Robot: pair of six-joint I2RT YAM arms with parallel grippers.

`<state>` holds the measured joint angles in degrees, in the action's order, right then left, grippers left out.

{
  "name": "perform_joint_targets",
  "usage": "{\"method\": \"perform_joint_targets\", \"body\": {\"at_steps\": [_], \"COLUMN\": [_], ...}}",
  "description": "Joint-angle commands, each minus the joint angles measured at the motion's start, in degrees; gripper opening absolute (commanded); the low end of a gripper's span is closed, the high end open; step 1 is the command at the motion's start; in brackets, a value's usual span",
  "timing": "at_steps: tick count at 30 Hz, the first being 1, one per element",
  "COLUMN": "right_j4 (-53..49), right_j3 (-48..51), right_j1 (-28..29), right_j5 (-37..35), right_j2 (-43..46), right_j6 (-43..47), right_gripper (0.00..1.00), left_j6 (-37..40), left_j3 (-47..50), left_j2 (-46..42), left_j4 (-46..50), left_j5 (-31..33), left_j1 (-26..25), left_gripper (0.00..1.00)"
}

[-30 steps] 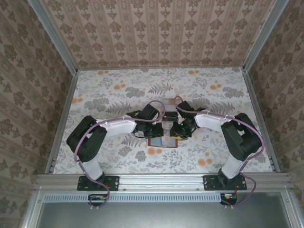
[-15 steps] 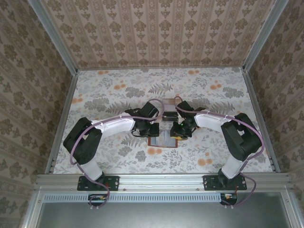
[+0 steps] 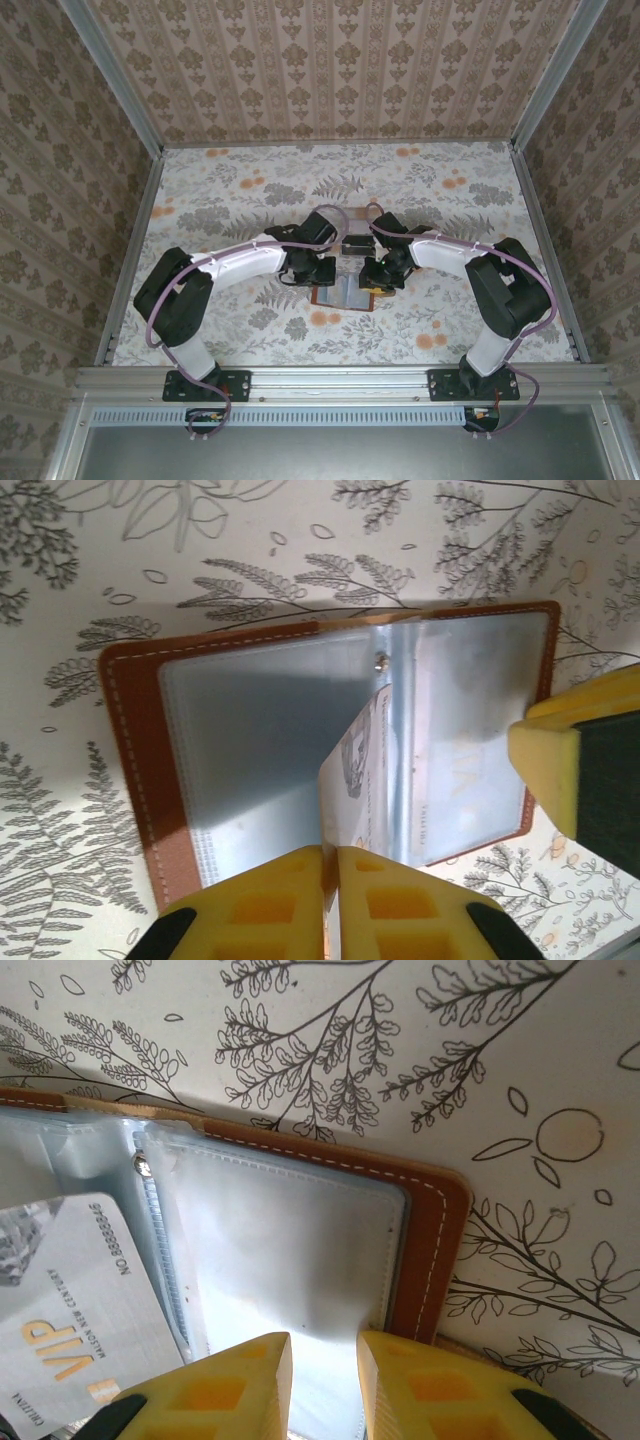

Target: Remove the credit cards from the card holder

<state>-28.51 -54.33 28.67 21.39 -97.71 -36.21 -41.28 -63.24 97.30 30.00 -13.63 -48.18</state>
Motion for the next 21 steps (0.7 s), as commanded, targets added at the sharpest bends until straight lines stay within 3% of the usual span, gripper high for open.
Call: {"method": "perform_joint_targets", "body": {"at_steps": [1,6,11,21], "right_j4": [-3.21,-3.20,-3.00,-2.51], "right_j3": [-0.54,-0.53,-0.22,-0.08], "right_j1": [0.17,0.17,0.16,0.17], "right_j5": [-2.21,-2.21,-2.22,-1.95], "right_j2": [-0.81,-0.73,-0.71,-1.00], "right_j6": [0.51,0.54,0.59,0.78], "right_gripper": [0.26,0.26,0.26,0.26], "left_j6": [0.69,0.00,-0.51,-1.24], "left_j3": [-2.45,-3.90,-4.10,-3.89], "left_j2": [1.54,3.32,4.63,4.15], "left_j4": [-0.52,-1.57,-2.33,-1.19], "left_j5": [-1.25,-2.66,-3.60,-2.03], "left_j1": [-0.84,-2.04,-3.12,-3.84], "left_gripper": [0.13,0.19,0.19,0.10]}}
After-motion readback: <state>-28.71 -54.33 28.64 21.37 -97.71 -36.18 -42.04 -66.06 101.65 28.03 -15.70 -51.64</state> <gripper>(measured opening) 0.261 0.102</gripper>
